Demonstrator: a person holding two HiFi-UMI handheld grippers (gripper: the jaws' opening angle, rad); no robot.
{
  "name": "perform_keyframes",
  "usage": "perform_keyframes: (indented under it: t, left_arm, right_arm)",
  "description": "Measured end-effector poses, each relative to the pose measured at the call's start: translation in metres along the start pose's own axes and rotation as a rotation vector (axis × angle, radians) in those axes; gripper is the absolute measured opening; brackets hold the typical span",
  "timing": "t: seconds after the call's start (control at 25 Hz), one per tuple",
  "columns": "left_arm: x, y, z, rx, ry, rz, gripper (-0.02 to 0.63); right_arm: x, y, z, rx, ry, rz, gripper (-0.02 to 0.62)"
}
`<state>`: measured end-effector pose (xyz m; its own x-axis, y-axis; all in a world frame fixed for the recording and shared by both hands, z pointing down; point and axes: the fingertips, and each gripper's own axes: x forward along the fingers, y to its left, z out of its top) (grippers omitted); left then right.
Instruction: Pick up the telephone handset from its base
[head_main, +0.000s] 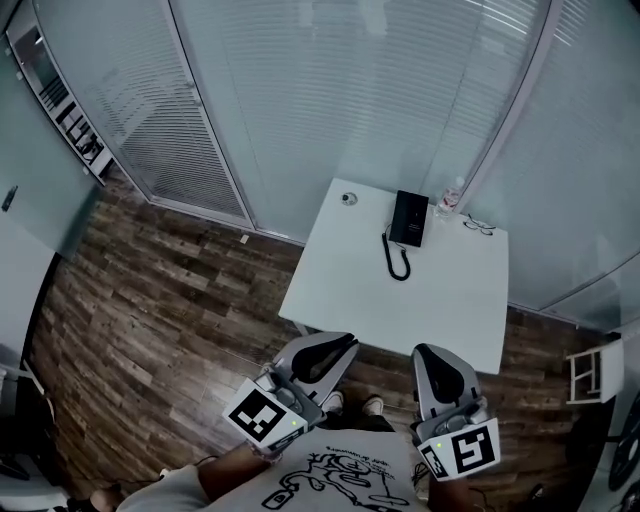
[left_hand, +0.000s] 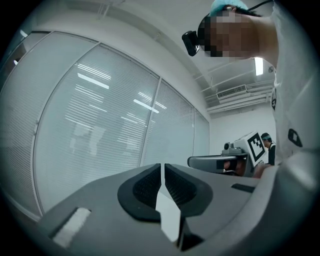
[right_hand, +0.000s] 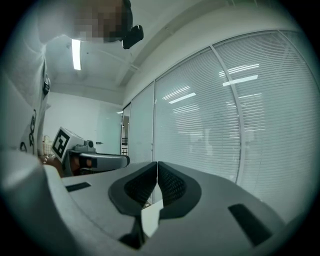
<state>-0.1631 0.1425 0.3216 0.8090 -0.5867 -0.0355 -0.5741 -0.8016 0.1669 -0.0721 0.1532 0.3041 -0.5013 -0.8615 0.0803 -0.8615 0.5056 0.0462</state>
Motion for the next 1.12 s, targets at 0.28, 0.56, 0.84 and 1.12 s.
perform_keyframes:
  t: [0.28,0.56,0.84,1.12]
  left_arm:
    - [0.005,0.016,-0.004,-0.020,0.002,0.014,0.021]
    - [0.029,0.024,-0.008,-0.006,0.003,0.039,0.021]
    - [0.085,0.021,-0.008,-0.006,0.000,0.021,0.021]
    - [0.160,0.017,-0.001,0.010,-0.015,0.001,0.021]
  right_arm:
    - [0.019,-0.009,-0.004,0.001,0.004,0.003,0.006]
    - [0.028,-0.033,-0.005,0.000,-0.019,0.020,0.006]
    - [0.032,-0.086,0.001,-0.008,-0.045,0.009,0.006]
    - [0.035,-0.161,0.008,-0.020,-0.070,-0.011,0.006]
